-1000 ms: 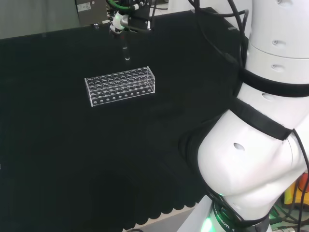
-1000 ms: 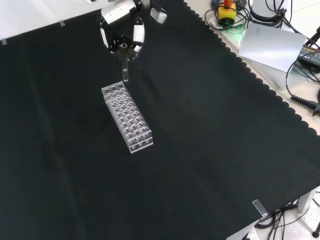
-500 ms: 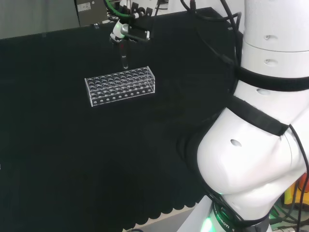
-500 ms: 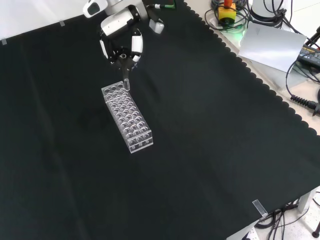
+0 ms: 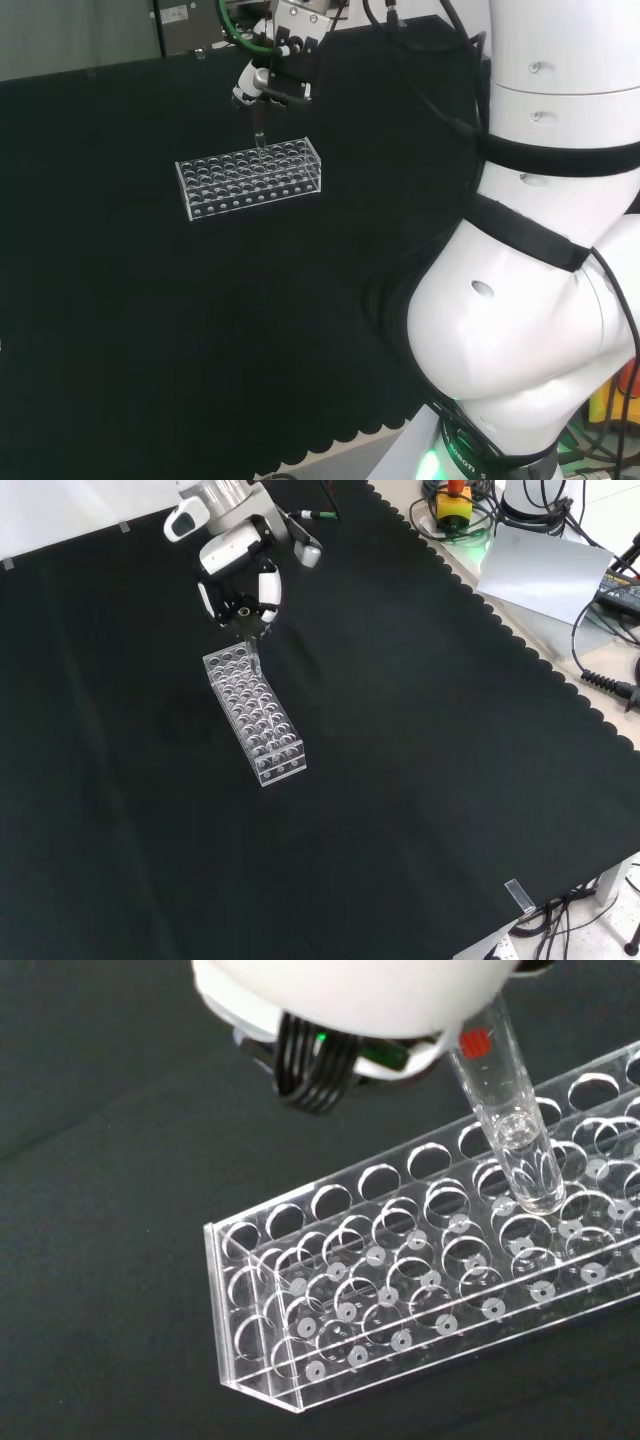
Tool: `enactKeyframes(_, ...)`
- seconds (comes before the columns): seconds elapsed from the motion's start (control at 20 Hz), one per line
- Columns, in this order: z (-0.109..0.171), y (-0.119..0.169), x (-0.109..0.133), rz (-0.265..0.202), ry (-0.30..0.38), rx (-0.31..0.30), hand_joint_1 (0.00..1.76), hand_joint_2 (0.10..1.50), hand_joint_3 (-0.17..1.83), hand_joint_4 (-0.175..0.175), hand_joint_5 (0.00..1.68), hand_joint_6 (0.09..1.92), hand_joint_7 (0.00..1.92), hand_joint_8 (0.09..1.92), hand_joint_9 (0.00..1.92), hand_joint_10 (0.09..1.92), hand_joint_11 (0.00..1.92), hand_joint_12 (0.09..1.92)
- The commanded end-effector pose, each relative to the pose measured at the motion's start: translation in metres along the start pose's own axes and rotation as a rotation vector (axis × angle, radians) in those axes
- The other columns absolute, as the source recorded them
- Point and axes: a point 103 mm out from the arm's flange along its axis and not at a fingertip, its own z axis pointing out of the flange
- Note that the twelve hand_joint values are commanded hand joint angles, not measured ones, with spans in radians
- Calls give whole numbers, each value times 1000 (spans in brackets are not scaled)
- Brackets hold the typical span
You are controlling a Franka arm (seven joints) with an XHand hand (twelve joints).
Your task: Put the test tube back in the rack.
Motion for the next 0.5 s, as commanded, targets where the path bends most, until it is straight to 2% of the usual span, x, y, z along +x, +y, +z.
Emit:
enactKeyframes(0.05,10,7,-2,10,6,13,1240,628,625,-175,1425,357,1769,404,1684,743,1346,859)
enactKeyframes(0.5,15,11,1,19,-3,20,1240,628,625,-175,1425,357,1769,404,1685,744,1346,860)
